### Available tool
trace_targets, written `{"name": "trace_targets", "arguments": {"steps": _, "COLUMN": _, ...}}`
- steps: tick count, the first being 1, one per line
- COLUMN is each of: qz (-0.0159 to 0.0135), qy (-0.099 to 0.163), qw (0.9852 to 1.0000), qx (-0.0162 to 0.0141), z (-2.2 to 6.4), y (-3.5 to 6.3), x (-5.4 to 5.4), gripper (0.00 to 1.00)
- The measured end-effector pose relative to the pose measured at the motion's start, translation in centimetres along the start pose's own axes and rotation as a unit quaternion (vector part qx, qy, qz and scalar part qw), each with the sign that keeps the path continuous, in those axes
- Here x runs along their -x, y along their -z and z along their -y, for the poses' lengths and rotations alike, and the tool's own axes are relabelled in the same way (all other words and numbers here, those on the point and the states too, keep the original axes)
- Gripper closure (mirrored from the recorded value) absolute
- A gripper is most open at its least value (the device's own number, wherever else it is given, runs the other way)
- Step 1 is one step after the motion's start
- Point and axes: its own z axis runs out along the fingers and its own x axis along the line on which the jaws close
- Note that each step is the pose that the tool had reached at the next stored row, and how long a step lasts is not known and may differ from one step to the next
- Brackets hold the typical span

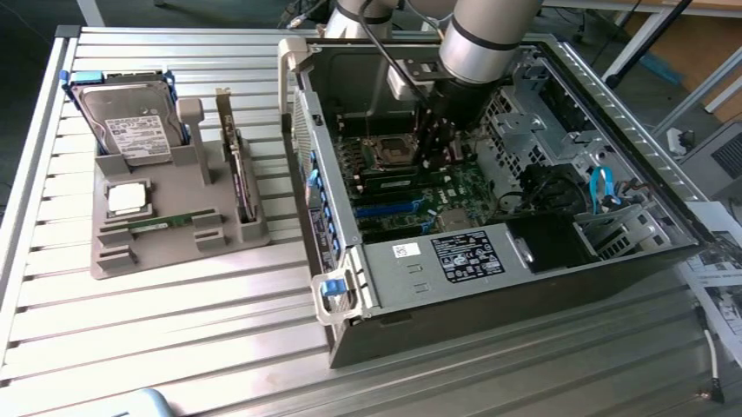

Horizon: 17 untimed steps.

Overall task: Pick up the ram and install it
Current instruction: 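Insert the ram into the slot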

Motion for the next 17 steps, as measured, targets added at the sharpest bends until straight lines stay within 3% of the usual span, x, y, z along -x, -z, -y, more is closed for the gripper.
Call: {"name": "trace_targets", "arguments": {"steps": 17, "qz": 0.0000, "qy": 0.000, "qw": 1.0000, "qx": 0.0000, "z": -0.02, "y": 2.46, "x": 0.0, "gripper": 0.75}}
